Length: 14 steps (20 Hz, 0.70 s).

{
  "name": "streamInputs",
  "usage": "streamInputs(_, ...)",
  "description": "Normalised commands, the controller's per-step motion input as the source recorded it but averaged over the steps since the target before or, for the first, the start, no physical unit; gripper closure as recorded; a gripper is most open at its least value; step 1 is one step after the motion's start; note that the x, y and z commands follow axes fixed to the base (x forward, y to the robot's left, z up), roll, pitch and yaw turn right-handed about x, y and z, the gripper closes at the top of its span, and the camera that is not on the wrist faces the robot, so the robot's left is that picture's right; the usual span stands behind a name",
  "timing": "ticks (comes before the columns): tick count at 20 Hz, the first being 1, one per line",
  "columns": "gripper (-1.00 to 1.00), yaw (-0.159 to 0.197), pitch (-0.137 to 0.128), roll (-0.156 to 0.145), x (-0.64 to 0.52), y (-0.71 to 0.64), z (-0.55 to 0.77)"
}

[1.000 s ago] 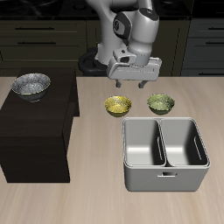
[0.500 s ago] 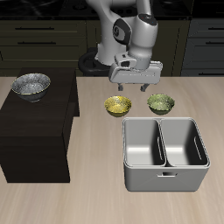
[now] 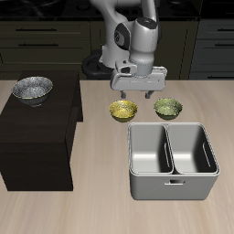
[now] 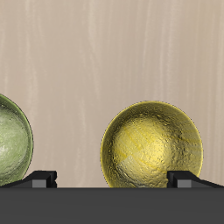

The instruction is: Stack the yellow bowl on the black bowl

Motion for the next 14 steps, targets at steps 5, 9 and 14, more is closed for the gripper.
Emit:
streamInputs(5, -1.0, -0.013, 0.023, 0.026, 0.02, 0.01, -0.17)
streamInputs(9, -1.0, 0.0, -0.01, 0.009, -0.03, -0.02, -0.08)
streamInputs(14, -1.0, -0.018, 0.025, -0.011, 0.03, -0.05, -0.13)
